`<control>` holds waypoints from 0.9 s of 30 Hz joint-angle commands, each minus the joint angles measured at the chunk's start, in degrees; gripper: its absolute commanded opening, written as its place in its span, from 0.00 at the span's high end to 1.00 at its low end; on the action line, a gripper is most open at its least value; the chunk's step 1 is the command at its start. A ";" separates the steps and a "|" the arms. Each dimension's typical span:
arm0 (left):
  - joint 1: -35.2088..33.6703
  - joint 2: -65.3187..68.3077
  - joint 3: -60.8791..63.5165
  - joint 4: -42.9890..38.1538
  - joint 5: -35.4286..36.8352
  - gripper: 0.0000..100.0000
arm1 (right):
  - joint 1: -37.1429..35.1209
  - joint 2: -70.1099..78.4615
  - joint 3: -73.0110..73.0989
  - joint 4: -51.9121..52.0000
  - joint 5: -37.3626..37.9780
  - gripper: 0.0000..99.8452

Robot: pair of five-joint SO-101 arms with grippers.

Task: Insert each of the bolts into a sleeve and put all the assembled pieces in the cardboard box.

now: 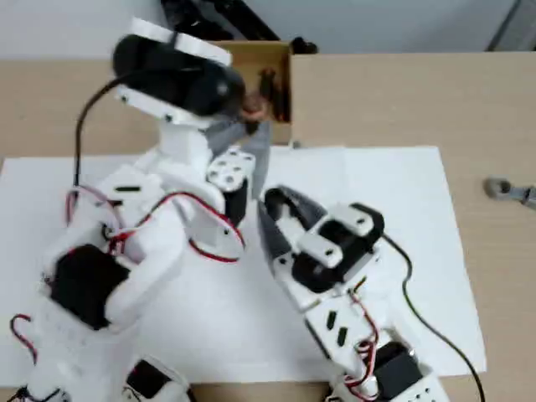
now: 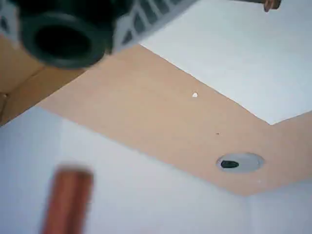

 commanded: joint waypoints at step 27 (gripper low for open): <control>3.08 -0.70 6.46 -6.07 7.65 0.99 | -0.31 0.22 -1.67 -1.19 0.70 1.00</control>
